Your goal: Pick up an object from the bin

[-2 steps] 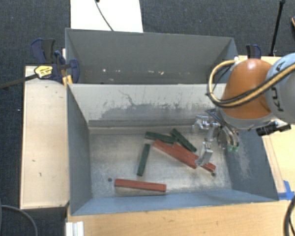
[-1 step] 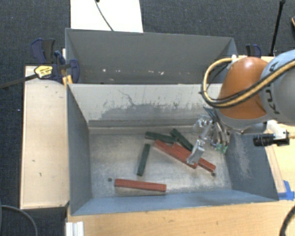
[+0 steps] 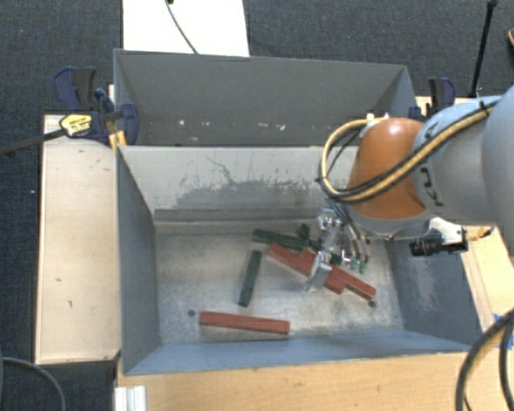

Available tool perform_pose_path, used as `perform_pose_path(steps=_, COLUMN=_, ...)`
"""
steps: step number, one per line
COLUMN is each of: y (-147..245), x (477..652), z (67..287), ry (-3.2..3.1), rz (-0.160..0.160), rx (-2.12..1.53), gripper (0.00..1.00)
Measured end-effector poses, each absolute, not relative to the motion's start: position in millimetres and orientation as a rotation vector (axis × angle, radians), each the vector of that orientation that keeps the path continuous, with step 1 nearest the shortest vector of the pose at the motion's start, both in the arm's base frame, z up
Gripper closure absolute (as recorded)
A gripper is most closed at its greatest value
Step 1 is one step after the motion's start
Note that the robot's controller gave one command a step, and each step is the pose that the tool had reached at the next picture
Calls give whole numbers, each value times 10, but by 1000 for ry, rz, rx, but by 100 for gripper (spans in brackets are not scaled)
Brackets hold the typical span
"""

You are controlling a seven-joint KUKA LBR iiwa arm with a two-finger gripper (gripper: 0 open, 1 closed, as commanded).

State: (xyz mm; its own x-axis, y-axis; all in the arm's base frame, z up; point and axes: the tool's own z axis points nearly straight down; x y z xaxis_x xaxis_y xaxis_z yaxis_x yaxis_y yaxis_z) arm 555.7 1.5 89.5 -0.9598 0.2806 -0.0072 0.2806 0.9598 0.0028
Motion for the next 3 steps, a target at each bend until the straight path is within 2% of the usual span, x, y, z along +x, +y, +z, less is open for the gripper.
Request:
perform_pose_path(steps=1, y=-123, x=5516, z=718, ry=3029, rz=2, rx=812, gripper=100)
perform_pose_path(steps=3, y=-122, x=5515, z=724, ry=3030, rz=2, rx=809, gripper=100)
